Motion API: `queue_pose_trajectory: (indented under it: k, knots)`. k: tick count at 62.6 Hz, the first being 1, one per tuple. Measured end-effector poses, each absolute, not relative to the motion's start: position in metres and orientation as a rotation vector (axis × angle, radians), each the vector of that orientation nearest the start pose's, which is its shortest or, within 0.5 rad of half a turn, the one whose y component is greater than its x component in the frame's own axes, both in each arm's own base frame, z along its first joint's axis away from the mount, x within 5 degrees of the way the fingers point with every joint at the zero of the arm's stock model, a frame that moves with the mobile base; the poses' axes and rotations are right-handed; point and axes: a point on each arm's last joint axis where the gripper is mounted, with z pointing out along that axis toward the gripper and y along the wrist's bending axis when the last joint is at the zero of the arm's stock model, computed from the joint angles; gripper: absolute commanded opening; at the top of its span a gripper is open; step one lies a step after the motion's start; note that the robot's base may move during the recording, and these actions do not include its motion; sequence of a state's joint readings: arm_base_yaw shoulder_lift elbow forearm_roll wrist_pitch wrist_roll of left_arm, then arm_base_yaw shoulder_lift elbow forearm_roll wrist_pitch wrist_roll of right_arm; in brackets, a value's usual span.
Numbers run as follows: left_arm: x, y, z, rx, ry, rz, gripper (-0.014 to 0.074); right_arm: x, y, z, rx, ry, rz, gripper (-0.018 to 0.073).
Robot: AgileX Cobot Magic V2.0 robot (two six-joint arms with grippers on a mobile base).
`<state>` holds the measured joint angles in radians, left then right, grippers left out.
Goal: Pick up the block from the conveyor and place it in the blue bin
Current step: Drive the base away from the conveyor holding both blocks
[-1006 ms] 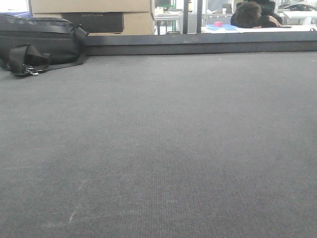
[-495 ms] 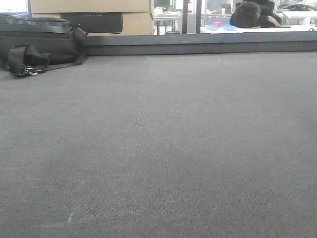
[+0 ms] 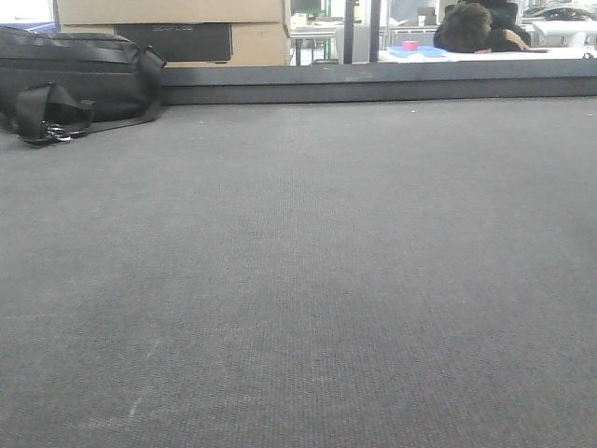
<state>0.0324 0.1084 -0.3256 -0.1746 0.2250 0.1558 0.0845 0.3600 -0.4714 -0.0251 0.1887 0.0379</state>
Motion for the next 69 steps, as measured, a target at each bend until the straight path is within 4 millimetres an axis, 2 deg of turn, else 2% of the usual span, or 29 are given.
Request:
queue_pose_trajectory:
  k: [69]
  knots:
    - [0.0468, -0.0021, 0.2953, -0.003, 1.490, -0.015, -0.0111, 0.0815, 0.0065, 0.3305, -0.052, 1.560, 0.073, -0.0162]
